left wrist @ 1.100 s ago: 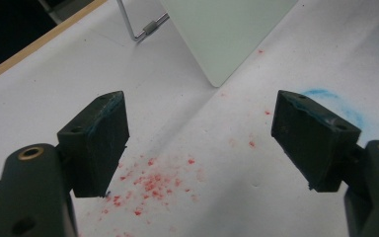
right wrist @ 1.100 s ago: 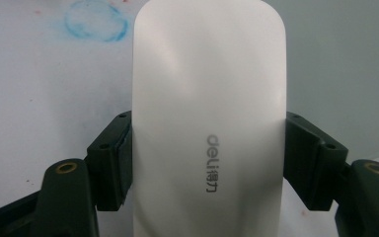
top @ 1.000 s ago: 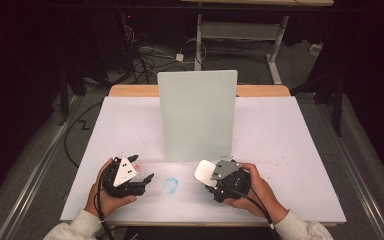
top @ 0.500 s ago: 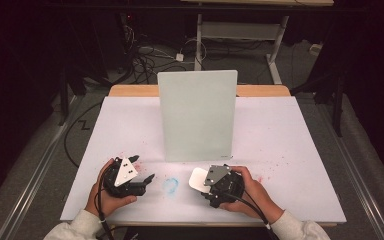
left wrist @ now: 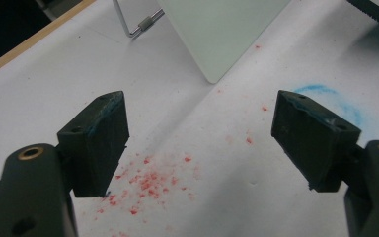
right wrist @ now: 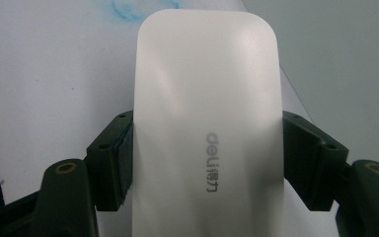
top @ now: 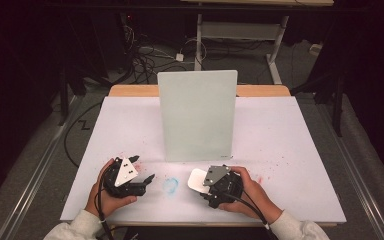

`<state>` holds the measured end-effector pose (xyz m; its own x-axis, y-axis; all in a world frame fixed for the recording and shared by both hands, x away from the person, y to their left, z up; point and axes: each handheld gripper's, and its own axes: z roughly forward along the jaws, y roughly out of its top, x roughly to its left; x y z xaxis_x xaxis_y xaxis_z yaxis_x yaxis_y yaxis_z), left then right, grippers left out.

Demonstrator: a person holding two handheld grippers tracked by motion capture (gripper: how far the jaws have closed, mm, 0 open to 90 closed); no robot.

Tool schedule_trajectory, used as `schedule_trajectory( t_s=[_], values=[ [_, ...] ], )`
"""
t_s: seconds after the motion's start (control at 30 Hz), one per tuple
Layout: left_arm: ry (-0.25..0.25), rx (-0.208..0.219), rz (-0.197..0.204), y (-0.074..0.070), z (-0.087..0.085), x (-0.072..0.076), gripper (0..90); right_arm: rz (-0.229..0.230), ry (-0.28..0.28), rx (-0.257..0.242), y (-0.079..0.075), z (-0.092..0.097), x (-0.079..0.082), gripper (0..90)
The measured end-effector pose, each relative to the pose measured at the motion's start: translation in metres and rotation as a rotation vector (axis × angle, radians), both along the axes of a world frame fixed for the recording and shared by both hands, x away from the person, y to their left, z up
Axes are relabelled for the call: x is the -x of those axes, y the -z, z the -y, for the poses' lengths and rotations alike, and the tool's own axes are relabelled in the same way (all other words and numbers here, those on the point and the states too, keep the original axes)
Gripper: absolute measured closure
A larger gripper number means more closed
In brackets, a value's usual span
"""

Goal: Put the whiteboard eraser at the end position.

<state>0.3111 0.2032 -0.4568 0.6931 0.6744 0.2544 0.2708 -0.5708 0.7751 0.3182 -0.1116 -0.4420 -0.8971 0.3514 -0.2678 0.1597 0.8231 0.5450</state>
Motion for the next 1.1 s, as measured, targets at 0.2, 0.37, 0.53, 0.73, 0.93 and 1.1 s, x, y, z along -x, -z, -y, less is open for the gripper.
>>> schedule_trajectory(
  t_s=[0.2,0.37,0.53,0.73,0.93,1.1],
  values=[
    [0.001,-0.002,-0.001,0.0,0.0,0.0,21.5,0.001,-0.012,-0.028,-0.001,-0.002,0.002,30.8],
    [0.001,-0.001,0.0,0.0,0.0,0.0,21.4,0.027,-0.002,-0.086,-0.01,0.001,0.003,30.3],
    [0.003,-0.004,0.001,0.0,0.001,0.0,21.4,0.057,0.02,-0.116,-0.016,0.006,0.003,30.3],
    [0.003,-0.002,0.002,0.0,0.0,0.0,21.5,0.123,0.049,-0.164,-0.027,0.015,0.001,30.0],
    [0.005,-0.005,0.001,0.0,0.001,0.001,21.4,0.197,0.091,-0.186,-0.037,0.025,-0.001,28.9],
    [0.005,-0.004,0.001,0.0,0.001,0.0,21.5,0.235,0.113,-0.183,-0.04,0.033,-0.004,26.3]
  ],
)
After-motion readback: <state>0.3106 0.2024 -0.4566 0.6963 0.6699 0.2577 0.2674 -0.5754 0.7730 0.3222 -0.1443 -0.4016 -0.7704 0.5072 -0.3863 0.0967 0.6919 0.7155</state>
